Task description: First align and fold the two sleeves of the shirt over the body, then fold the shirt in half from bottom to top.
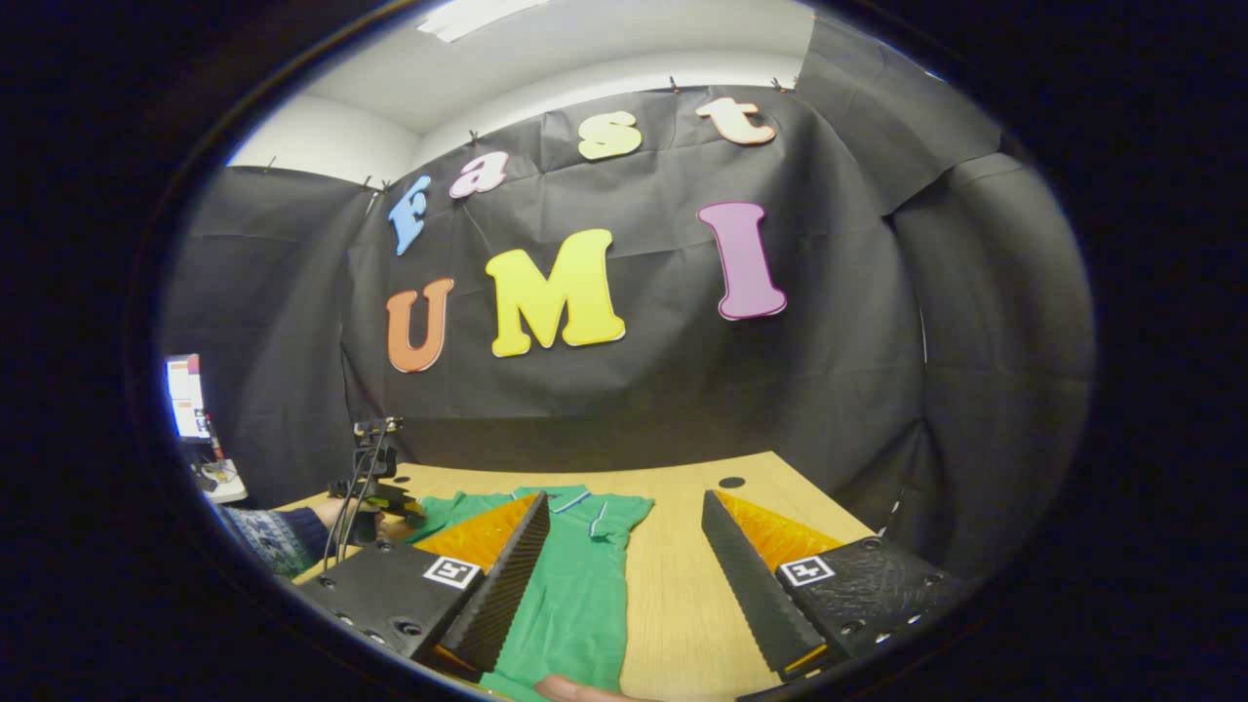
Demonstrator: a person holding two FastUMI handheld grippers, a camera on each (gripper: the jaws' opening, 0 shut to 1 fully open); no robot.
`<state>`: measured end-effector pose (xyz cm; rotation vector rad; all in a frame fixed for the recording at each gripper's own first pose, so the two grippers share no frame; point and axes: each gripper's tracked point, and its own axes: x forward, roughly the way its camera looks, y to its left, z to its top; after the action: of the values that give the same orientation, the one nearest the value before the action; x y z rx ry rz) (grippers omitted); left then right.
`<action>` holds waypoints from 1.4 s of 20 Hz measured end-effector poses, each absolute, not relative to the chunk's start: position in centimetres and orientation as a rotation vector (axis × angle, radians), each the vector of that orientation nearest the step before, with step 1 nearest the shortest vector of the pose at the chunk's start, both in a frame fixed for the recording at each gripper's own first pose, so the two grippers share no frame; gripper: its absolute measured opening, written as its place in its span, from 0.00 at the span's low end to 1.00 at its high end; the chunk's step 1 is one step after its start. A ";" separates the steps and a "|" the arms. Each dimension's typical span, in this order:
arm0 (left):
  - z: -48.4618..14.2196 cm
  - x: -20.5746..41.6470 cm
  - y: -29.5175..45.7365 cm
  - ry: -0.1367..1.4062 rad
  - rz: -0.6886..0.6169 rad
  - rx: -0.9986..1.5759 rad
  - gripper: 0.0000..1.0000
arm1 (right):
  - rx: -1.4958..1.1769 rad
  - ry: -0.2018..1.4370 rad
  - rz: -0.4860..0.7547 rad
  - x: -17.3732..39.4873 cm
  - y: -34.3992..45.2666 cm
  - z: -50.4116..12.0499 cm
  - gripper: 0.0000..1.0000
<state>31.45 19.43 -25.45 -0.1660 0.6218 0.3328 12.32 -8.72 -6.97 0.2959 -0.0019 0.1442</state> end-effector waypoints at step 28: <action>-11.6 30.0 -1.5 0.412 0.061 0.211 1.00 | 0.267 0.040 0.129 13.1 -9.0 -8.2 0.95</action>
<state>30.03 -1.55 -11.56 0.2105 0.4117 0.0613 13.12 -8.96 -8.19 0.2666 0.0401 0.1292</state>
